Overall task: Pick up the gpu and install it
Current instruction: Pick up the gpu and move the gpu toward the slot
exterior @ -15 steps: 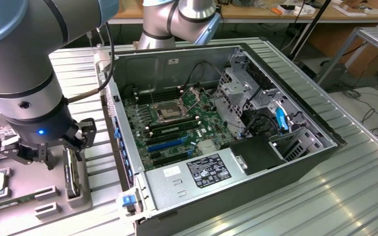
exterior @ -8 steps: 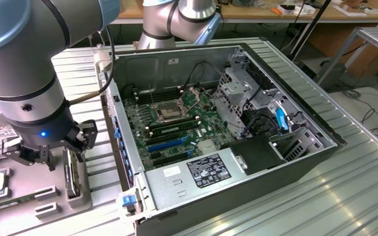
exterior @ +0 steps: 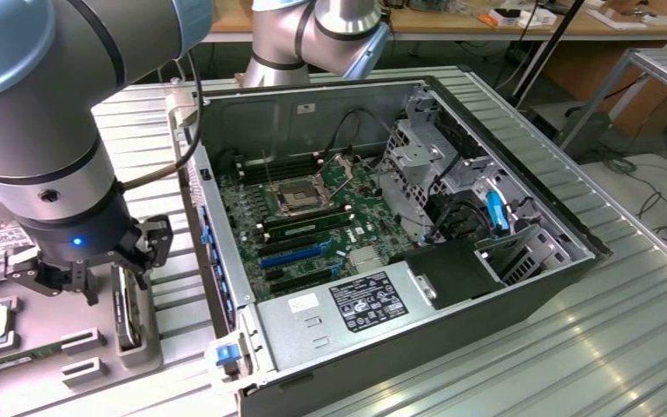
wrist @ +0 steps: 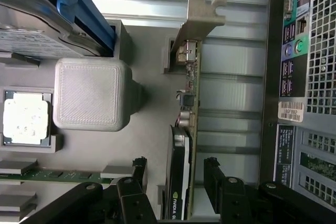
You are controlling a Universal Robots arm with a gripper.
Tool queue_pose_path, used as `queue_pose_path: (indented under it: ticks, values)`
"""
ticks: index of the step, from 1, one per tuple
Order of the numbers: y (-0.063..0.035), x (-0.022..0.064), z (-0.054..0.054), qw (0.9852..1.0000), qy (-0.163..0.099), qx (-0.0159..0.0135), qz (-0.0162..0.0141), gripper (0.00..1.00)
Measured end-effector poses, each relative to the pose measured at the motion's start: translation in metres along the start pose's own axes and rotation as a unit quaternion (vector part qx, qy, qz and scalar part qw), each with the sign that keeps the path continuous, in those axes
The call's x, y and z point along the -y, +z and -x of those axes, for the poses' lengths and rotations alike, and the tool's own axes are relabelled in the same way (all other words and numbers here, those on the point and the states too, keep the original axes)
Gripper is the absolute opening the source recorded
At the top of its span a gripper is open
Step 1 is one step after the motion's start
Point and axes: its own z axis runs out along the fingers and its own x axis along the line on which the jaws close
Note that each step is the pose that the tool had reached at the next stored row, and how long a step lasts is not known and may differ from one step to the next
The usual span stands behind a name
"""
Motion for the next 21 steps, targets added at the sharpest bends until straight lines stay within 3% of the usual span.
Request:
queue_pose_path:
  ticks: [17,21]
  values:
    - [0.0012,0.0013,-0.0001,1.0000,0.001,0.0000,-0.0001,0.56]
    - [0.0012,0.0013,-0.0001,1.0000,0.001,0.0000,0.0000,0.47]
